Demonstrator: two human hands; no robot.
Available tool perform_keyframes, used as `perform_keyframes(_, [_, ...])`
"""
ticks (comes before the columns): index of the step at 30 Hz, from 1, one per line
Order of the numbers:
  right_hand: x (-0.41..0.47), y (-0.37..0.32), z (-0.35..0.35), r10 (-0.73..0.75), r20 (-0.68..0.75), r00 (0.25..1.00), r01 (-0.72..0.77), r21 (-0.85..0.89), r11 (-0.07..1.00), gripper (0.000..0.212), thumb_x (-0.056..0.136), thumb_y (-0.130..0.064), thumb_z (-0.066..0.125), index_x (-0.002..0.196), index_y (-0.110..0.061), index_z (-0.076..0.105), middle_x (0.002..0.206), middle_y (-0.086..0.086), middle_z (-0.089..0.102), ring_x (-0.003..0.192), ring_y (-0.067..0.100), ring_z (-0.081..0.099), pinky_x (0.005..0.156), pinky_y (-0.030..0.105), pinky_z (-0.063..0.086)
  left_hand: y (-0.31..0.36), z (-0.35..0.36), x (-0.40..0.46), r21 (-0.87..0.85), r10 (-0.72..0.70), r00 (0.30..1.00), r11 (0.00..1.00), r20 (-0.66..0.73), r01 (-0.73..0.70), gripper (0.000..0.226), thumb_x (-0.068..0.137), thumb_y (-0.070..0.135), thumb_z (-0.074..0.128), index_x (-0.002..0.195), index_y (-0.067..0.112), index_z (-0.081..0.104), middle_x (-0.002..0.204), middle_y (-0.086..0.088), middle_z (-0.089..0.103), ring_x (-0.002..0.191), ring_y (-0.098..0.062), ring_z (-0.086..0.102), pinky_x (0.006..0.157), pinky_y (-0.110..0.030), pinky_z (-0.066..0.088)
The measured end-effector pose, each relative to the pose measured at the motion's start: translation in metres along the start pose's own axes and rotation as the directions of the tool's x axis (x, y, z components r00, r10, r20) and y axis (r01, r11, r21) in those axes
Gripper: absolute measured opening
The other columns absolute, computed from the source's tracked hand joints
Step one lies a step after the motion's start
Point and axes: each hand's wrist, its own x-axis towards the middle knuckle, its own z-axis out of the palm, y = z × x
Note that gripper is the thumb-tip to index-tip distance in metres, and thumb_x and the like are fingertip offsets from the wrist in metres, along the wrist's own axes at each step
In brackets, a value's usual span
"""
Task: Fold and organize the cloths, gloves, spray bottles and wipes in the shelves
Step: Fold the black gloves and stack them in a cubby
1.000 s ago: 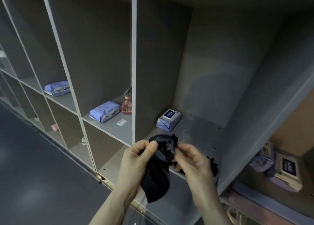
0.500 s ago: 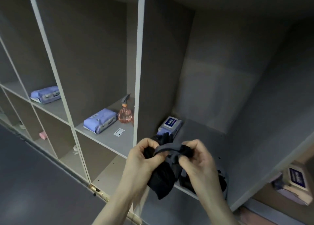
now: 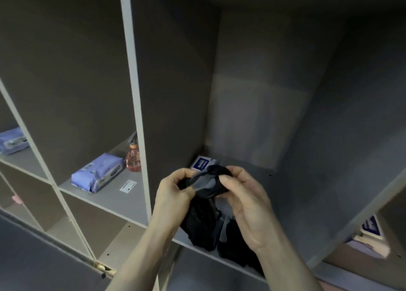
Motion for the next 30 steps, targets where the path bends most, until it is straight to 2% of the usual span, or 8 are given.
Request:
perform_keyframes(4, [0.009, -0.010, -0.005, -0.097, 0.029, 0.995, 0.099, -0.107, 0.989, 0.014, 0.080, -0.011, 0.066, 0.091, -0.014, 0.058, 0.086, 0.002, 0.068, 0.080, 0.011, 0.064, 0.070, 0.019, 0.050, 0.003, 0.008, 0.016, 0.040, 0.042, 0.992, 0.998, -0.122, -0.038, 0.017, 0.082, 0.001, 0.068, 0.077, 0.017, 0.069, 0.075, -0.005, 0.073, 0.075, -0.026, 0.069, 0.070, -0.041, 0.055])
perform_keyframes(8, [0.010, -0.010, -0.009, -0.336, 0.006, 0.942, 0.287, -0.537, 0.793, 0.026, 0.074, -0.012, 0.068, 0.091, -0.027, 0.055, 0.082, -0.006, 0.064, 0.077, 0.009, 0.063, 0.068, 0.017, 0.048, 0.010, 0.021, 0.022, 0.071, 0.126, 0.977, 0.991, -0.172, -0.115, 0.024, 0.075, -0.004, 0.066, 0.070, 0.019, 0.059, 0.066, 0.002, 0.063, 0.061, -0.011, 0.055, 0.059, -0.027, 0.045])
perform_keyframes(12, [0.024, -0.003, -0.014, -0.747, -0.138, 0.650, 0.313, -0.848, 0.428, 0.036, 0.062, 0.010, 0.056, 0.075, -0.023, 0.048, 0.069, -0.006, 0.048, 0.062, 0.007, 0.044, 0.056, 0.022, 0.039, 0.010, 0.032, 0.018, 0.151, 0.233, 0.965, 0.965, -0.122, -0.214, 0.026, 0.072, 0.000, 0.070, 0.069, 0.020, 0.052, 0.061, 0.006, 0.054, 0.055, -0.006, 0.043, 0.051, -0.020, 0.036])
perform_keyframes(15, [0.033, 0.000, -0.013, -0.844, -0.137, 0.519, 0.357, -0.862, 0.359, 0.032, 0.054, 0.017, 0.047, 0.071, -0.011, 0.047, 0.078, -0.005, 0.044, 0.068, 0.004, 0.041, 0.060, 0.018, 0.037, 0.009, 0.033, 0.021, 0.152, 0.236, 0.972, 0.961, -0.015, -0.231, 0.027, 0.072, 0.004, 0.075, 0.073, 0.023, 0.056, 0.068, 0.008, 0.061, 0.061, -0.006, 0.051, 0.056, -0.020, 0.040])
perform_keyframes(19, [0.046, 0.001, -0.016, -0.823, -0.151, 0.547, 0.481, -0.749, 0.456, 0.037, 0.056, 0.021, 0.042, 0.071, -0.013, 0.043, 0.082, 0.002, 0.048, 0.080, 0.009, 0.049, 0.072, 0.018, 0.038, 0.007, 0.013, 0.031, -0.013, 0.047, 0.952, 0.999, 0.301, -0.046, 0.048, 0.062, 0.027, 0.087, 0.105, 0.023, 0.066, 0.106, 0.004, 0.072, 0.100, -0.011, 0.067, 0.083, -0.027, 0.052])
perform_keyframes(24, [0.053, -0.002, -0.020, -0.637, -0.119, 0.761, 0.491, -0.537, 0.686, 0.039, 0.065, 0.016, 0.040, 0.070, -0.023, 0.039, 0.087, -0.017, 0.061, 0.088, 0.001, 0.057, 0.081, 0.012, 0.042, 0.009, -0.005, 0.042, -0.185, -0.089, 0.952, 0.972, 0.292, 0.147, 0.035, 0.068, 0.053, 0.071, 0.091, 0.027, 0.072, 0.090, 0.001, 0.072, 0.085, -0.012, 0.066, 0.075, -0.026, 0.050])
perform_keyframes(27, [0.052, -0.001, -0.022, -0.559, 0.101, 0.823, 0.508, -0.571, 0.645, 0.042, 0.063, 0.022, 0.039, 0.070, -0.020, 0.040, 0.089, -0.008, 0.063, 0.094, 0.007, 0.060, 0.083, 0.017, 0.043, 0.012, -0.005, 0.046, -0.238, -0.093, 0.945, 0.956, 0.313, 0.172, 0.042, 0.073, 0.057, 0.067, 0.089, 0.019, 0.075, 0.091, -0.006, 0.073, 0.090, -0.024, 0.069, 0.085, -0.042, 0.051])
perform_keyframes(30, [0.050, 0.001, -0.016, -0.595, 0.219, 0.774, 0.562, -0.671, 0.483, 0.036, 0.064, 0.024, 0.043, 0.068, -0.012, 0.040, 0.090, 0.010, 0.058, 0.102, 0.017, 0.059, 0.084, 0.026, 0.045, 0.016, -0.006, 0.047, -0.243, -0.073, 0.949, 0.958, 0.306, 0.152, 0.046, 0.072, 0.045, 0.078, 0.099, 0.008, 0.072, 0.104, -0.016, 0.072, 0.103, -0.034, 0.066, 0.091, -0.045, 0.051])
